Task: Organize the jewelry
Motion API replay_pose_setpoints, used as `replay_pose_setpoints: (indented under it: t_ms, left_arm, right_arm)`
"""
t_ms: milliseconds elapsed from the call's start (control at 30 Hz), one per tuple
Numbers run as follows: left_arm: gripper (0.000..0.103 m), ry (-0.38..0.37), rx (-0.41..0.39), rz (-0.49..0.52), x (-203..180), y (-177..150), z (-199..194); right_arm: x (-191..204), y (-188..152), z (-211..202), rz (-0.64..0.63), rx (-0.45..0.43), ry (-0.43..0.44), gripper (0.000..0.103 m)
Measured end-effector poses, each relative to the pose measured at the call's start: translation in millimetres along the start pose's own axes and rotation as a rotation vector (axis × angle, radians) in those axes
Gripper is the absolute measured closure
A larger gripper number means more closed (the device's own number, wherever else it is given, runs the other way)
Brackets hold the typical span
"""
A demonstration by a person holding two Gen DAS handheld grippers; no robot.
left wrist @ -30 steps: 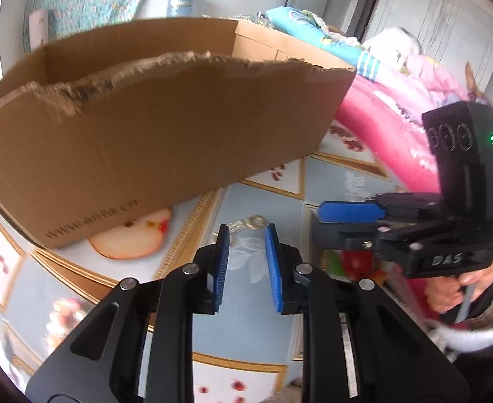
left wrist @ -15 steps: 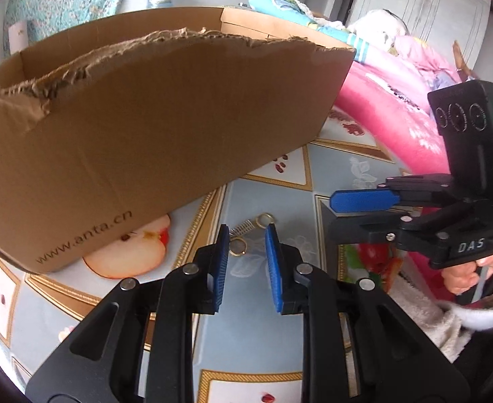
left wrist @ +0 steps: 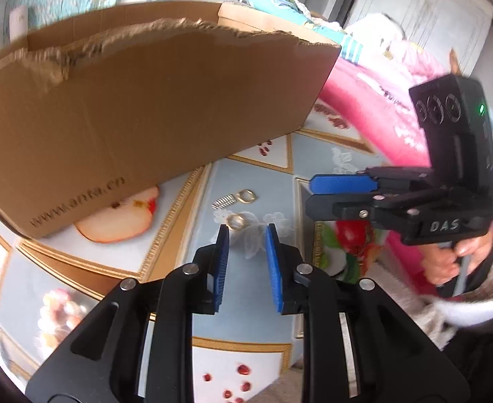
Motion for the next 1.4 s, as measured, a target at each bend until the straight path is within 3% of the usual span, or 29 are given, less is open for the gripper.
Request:
replay_pose_setpoints:
  t_ms: [200,500,733,867,1400]
  left_arm:
    - [0.082,0.118,0.001,0.095,-5,5,9]
    - [0.082,0.157,0.005,0.181,-11,7,15]
    - [0.084,0.151,0.009,0.192,-12,8,18]
    - [0.092,0.153,0.006,0.189,-13,9,19]
    - [0.092,0.162,-0.044,0.05,6,1,3]
  right_arm:
    - [1,0,1,-0.005,0.001,-0.004,0.063]
    - [4,1,2,-0.017,0.001,-0.008,0.063]
    - [5,0,2,-0.019,-0.002,-0.009,0.063]
    - [6,-1,1,-0.034,-0.003,-0.02,0.063]
    - [31,16,8,-0.179,-0.027,-0.109,0.065]
Point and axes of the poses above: each gripper's, at about its wrist camera, not at the fingertips, and z roughly the way its jaws point, x to its left, y to its top, the point moved 5 cm from there along z, roughly the way its jaws point, and after that the axes turned 9 degrees about -z, right-handed, at the moved point
